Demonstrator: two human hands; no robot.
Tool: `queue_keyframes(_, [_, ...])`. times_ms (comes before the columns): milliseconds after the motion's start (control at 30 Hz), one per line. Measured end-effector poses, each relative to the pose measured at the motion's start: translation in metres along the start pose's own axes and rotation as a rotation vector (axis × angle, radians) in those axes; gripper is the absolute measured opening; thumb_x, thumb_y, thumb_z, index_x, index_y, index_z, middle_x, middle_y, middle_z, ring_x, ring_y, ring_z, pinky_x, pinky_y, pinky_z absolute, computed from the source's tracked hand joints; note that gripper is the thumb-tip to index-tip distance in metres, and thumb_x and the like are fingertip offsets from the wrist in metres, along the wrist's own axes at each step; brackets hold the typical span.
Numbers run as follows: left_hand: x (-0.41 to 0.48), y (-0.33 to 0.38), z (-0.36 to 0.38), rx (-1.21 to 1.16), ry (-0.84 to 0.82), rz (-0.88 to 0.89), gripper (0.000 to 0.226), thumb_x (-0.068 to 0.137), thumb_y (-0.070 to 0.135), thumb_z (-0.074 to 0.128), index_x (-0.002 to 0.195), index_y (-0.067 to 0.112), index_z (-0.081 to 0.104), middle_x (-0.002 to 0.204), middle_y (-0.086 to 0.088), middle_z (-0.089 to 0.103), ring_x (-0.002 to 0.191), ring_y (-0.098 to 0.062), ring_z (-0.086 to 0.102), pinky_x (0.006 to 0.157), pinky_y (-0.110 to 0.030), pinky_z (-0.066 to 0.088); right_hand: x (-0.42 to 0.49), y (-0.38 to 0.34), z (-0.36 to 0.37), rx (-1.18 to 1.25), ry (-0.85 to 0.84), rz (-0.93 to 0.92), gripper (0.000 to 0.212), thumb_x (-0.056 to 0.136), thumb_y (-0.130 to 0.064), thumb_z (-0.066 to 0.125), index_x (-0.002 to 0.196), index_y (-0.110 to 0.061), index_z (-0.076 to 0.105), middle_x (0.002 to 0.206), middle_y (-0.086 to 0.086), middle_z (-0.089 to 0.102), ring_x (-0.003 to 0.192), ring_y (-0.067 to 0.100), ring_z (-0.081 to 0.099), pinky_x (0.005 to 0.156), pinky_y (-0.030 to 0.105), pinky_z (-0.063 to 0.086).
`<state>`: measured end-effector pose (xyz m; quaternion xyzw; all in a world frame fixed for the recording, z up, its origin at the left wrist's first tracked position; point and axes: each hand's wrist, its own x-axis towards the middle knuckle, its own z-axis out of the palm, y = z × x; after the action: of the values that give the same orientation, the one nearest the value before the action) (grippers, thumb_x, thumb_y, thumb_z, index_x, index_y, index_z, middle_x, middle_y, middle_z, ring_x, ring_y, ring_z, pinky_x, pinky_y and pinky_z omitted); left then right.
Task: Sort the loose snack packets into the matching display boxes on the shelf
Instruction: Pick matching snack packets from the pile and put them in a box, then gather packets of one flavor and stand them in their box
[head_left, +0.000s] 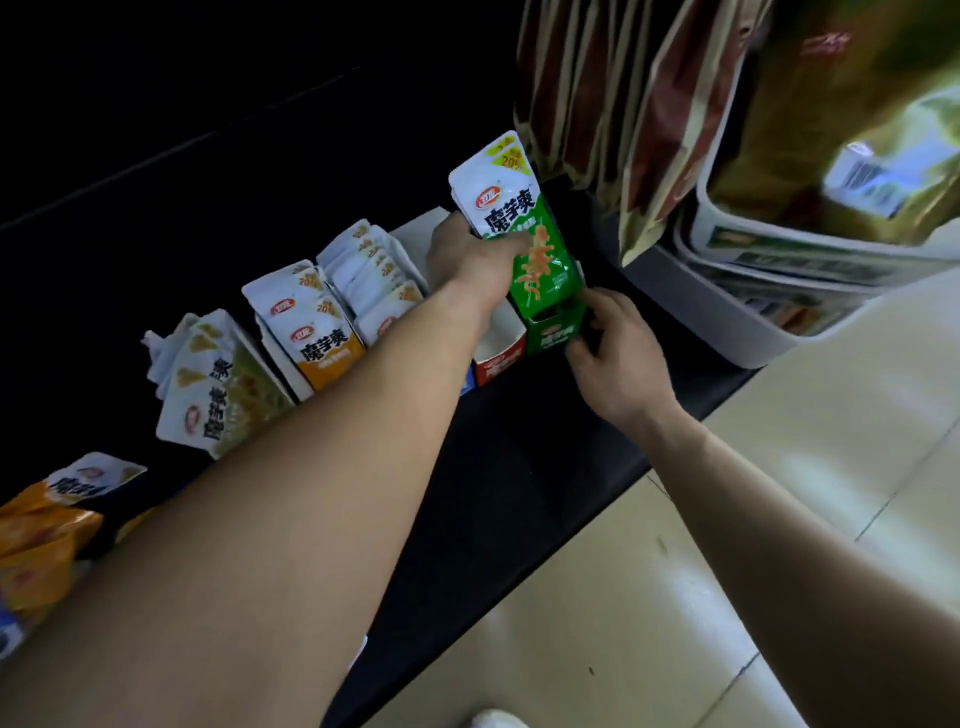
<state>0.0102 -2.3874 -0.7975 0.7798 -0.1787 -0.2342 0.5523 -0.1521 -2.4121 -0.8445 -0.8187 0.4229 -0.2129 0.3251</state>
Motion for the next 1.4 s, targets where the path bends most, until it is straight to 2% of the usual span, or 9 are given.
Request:
queue_keyframes(367, [-0.001,-0.018,0.024,0.458,0.03,0.17,0.058,0.077,0.037,0.084,0.124,0.019,0.057,0.119,-0.004,0.07,0.108,-0.028,0.066,0.088,-0.039,0.056,0.0,0.005,0.004,-0.139,-0.086,-0.046,0.053,0.087,-0.021,0.057,0.139,-0.016,0.054,0.146,0.005,0.045,0.129,0.032,0.048,0.099,0.042,0.048])
queue_keyframes(633, [-0.051,-0.02,-0.076,0.5,-0.082,0.291,0.041,0.091,0.029,0.072,0.128,0.025,0.056,0.119,0.011,0.061,0.093,-0.016,0.065,0.085,-0.034,0.054,-0.034,-0.036,0.023,-0.044,0.033,-0.157,0.026,0.086,-0.018,0.056,0.111,-0.019,0.066,0.113,0.001,0.056,0.091,0.026,0.061,0.069,0.035,0.051])
queue_keyframes(800, [-0.129,-0.056,-0.207,0.739,-0.287,0.2,0.028,0.088,0.025,0.075,0.111,0.028,0.061,0.105,0.014,0.065,0.076,-0.002,0.063,0.064,-0.008,0.044,-0.095,-0.087,0.069,0.031,-0.129,-0.366,0.022,0.082,-0.023,0.051,0.096,-0.02,0.068,0.099,-0.002,0.061,0.079,0.026,0.063,0.06,0.034,0.05])
queue_keyframes(933, [-0.199,-0.102,-0.306,0.895,-0.374,-0.023,0.025,0.093,0.03,0.071,0.114,0.034,0.058,0.109,0.018,0.06,0.085,-0.001,0.062,0.067,-0.013,0.046,-0.141,-0.112,0.112,-0.004,-0.585,-0.52,0.027,0.09,-0.023,0.057,0.115,-0.023,0.066,0.115,-0.003,0.058,0.101,0.024,0.061,0.081,0.039,0.053])
queue_keyframes(1033, [-0.244,-0.134,-0.357,0.894,-0.372,-0.16,0.023,0.09,0.031,0.073,0.106,0.039,0.058,0.107,0.021,0.06,0.084,-0.001,0.063,0.071,-0.021,0.053,-0.169,-0.125,0.135,-0.32,-0.912,-0.673,0.06,0.092,-0.05,0.059,0.146,-0.032,0.042,0.144,-0.007,0.039,0.127,0.022,0.041,0.106,0.04,0.041])
queue_keyframes(1100, [-0.266,-0.154,-0.379,0.893,-0.333,-0.215,0.022,0.088,0.033,0.073,0.104,0.038,0.059,0.103,0.021,0.061,0.084,0.001,0.063,0.073,-0.028,0.055,-0.185,-0.131,0.147,-0.521,-0.97,-0.726,0.08,0.087,-0.062,0.06,0.153,-0.032,0.027,0.152,-0.006,0.028,0.134,0.023,0.031,0.111,0.043,0.034])
queue_keyframes(1200, [-0.291,-0.177,-0.396,0.819,-0.259,-0.26,0.02,0.088,0.032,0.073,0.102,0.037,0.06,0.101,0.02,0.063,0.085,0.005,0.063,0.077,-0.029,0.056,-0.201,-0.14,0.157,-0.709,-0.934,-0.747,0.09,0.077,-0.066,0.068,0.151,-0.032,0.028,0.144,0.0,0.03,0.13,0.025,0.031,0.108,0.043,0.034])
queue_keyframes(1300, [-0.304,-0.19,-0.4,0.716,-0.201,-0.266,0.02,0.089,0.031,0.073,0.103,0.037,0.059,0.103,0.02,0.065,0.086,0.007,0.065,0.08,-0.028,0.057,-0.198,-0.151,0.161,-0.775,-0.94,-0.673,0.076,0.078,-0.061,0.071,0.139,-0.029,0.04,0.131,0.003,0.04,0.124,0.026,0.039,0.102,0.041,0.04])
queue_keyframes(1400, [-0.313,-0.191,-0.398,0.625,-0.137,-0.249,0.021,0.09,0.029,0.073,0.102,0.038,0.058,0.105,0.019,0.064,0.088,0.004,0.066,0.078,-0.025,0.056,-0.194,-0.17,0.154,-0.637,-1.039,-0.508,0.037,0.086,-0.041,0.07,0.116,-0.03,0.052,0.116,0.002,0.058,0.109,0.026,0.059,0.088,0.04,0.052])
